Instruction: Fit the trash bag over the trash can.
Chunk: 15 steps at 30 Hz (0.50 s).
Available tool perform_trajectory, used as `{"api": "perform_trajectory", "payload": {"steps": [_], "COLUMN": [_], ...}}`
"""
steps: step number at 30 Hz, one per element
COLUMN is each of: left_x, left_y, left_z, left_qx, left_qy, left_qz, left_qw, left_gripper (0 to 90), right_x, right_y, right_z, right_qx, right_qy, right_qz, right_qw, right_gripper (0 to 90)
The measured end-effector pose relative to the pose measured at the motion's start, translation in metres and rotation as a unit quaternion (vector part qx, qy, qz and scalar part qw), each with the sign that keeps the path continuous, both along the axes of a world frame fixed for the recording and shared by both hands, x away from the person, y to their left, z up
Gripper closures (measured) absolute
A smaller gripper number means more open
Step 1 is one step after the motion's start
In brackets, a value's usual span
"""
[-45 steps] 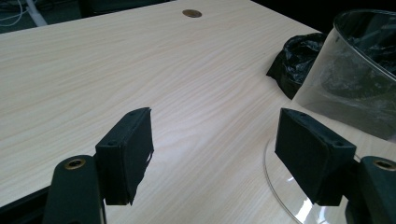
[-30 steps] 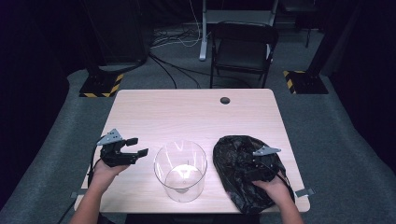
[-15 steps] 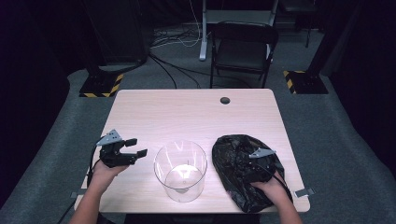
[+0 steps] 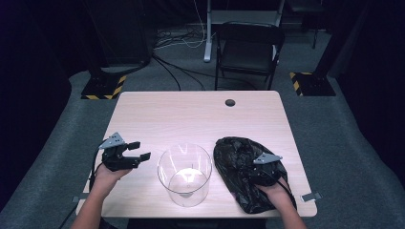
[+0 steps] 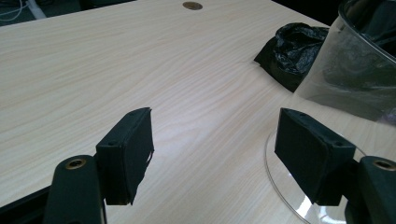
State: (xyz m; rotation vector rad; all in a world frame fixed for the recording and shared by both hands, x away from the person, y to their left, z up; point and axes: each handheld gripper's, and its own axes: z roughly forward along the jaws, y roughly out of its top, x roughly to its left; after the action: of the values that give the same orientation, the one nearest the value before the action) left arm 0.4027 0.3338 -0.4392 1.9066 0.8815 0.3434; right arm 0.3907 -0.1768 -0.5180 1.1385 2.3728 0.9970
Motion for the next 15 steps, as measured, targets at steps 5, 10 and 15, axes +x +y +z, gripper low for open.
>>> {"api": "perform_trajectory", "payload": {"steps": [5,10,15], "left_x": [-0.0007,-0.0023,-0.0030], "left_y": [-0.0002,0.0007,0.0017], "left_z": [0.0010,0.0036,0.0048], "left_qx": [-0.001,-0.008,-0.013], "left_qy": [-0.004,-0.012,-0.013], "left_qz": [0.001,0.001,0.002], "left_qw": [1.0000,0.9999,0.9998], "left_gripper": [27.5,27.9,28.0], "right_x": [-0.0011,-0.0025,-0.0049], "right_y": [-0.0014,-0.0050,-0.0087], "right_z": [0.0017,0.0051,0.0091], "right_qx": [0.010,0.025,0.035], "right_qy": [0.005,0.006,-0.001], "right_qz": [0.002,0.001,-0.001], "right_qw": [0.9999,0.9997,0.9994], "right_gripper": [61.9,63.7,64.1]}}
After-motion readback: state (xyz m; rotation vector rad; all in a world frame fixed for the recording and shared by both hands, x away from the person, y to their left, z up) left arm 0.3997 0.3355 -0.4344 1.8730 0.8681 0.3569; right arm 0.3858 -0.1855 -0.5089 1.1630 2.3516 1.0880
